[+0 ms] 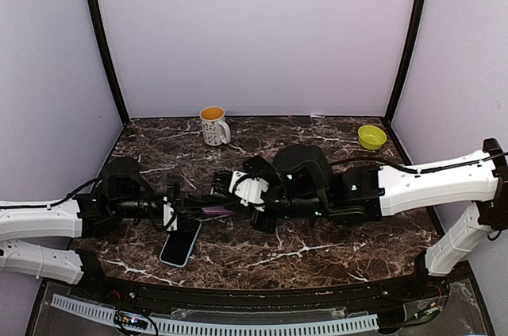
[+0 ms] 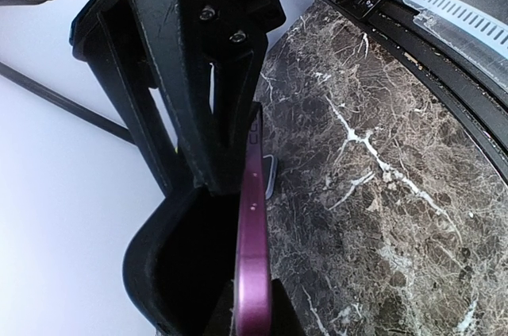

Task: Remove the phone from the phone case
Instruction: Remove the phone case from the phone.

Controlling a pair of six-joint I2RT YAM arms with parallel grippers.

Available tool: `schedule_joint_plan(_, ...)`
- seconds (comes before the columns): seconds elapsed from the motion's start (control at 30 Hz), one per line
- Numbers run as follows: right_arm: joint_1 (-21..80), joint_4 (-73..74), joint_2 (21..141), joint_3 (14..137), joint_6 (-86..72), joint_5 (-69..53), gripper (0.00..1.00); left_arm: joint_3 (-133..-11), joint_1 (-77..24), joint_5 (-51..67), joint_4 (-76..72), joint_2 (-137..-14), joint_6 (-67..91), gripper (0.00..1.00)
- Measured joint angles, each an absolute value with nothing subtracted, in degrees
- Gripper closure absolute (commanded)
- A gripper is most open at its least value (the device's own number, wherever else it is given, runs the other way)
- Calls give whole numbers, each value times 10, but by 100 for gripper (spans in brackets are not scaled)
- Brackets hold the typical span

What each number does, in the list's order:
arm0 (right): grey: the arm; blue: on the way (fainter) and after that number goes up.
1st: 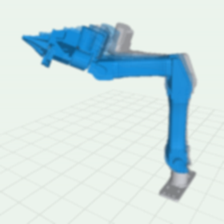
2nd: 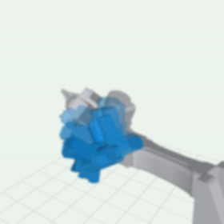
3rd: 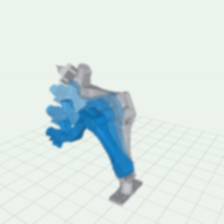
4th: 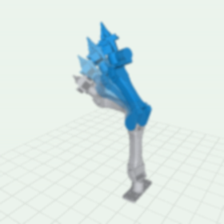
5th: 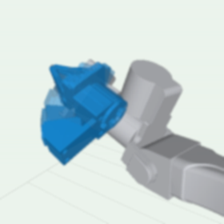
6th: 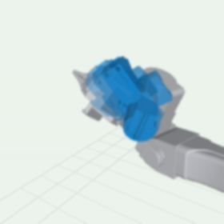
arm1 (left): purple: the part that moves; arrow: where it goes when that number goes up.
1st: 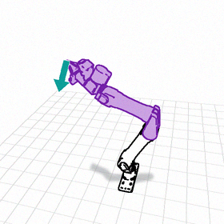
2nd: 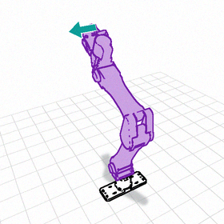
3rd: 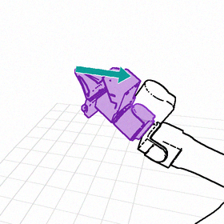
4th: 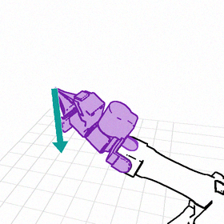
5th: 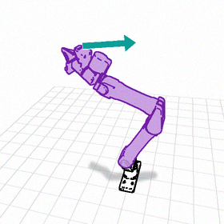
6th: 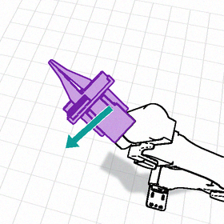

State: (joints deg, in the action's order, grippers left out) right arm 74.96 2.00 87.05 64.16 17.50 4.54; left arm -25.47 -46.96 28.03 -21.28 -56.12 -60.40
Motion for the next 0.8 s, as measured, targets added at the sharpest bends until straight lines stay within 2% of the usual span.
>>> schedule_joint_plan(0.8, 751, 31, 865, 664, 190, 37, 100, -253, -445, 313, -217, -534, -578, 100)
